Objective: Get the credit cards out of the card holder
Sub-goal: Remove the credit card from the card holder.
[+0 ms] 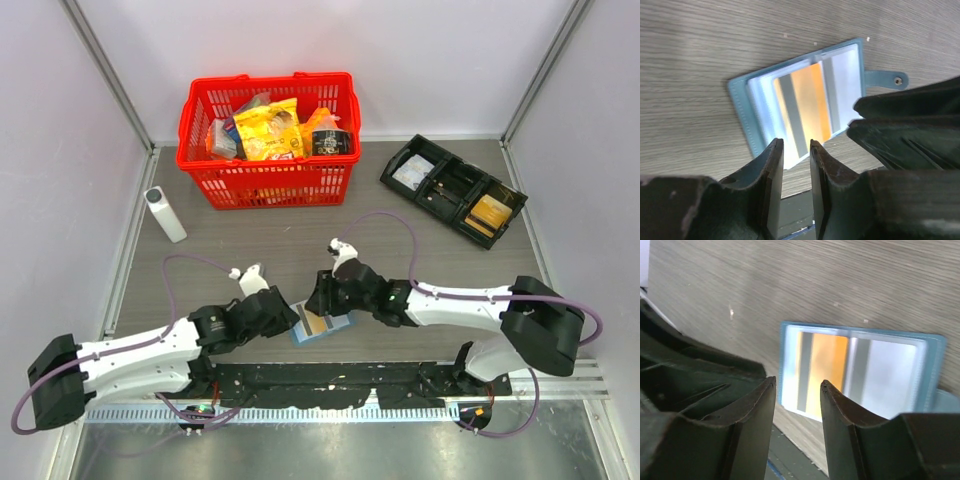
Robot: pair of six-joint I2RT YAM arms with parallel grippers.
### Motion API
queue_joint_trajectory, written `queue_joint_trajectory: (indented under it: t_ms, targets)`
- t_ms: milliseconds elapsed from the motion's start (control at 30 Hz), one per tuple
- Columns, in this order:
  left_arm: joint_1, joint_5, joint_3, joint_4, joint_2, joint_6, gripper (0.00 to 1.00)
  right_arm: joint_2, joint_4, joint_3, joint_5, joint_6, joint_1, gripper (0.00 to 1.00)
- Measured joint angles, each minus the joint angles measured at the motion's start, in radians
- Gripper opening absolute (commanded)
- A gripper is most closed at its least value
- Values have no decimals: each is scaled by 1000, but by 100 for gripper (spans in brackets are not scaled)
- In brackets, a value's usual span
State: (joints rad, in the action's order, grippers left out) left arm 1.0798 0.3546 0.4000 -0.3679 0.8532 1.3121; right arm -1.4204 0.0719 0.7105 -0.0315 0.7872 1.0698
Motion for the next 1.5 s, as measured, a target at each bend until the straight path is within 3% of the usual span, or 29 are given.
queue_joint_trajectory:
  t_ms: [100,267,600,967,1167,1300,1500]
  targets:
    - [0,-27,27,53,66,-19,21,18,75,-88,40,15,-50,43]
    - [0,-48,37,130,142,-37,18,23,154,-205,95,40,-105,42]
    - [-15,-61,-12,190,212,-9,15,-27,317,-250,200,64,-135,40]
    - [-29,-71,-90,265,184,78,14,-108,416,-257,282,90,-151,35]
    - [-32,-76,-96,275,183,95,14,-131,454,-263,305,105,-156,20]
    - [-34,-79,-96,275,183,96,14,-131,477,-282,317,112,-172,1]
    - [-35,-79,-96,275,183,96,13,-131,523,-325,346,130,-221,1]
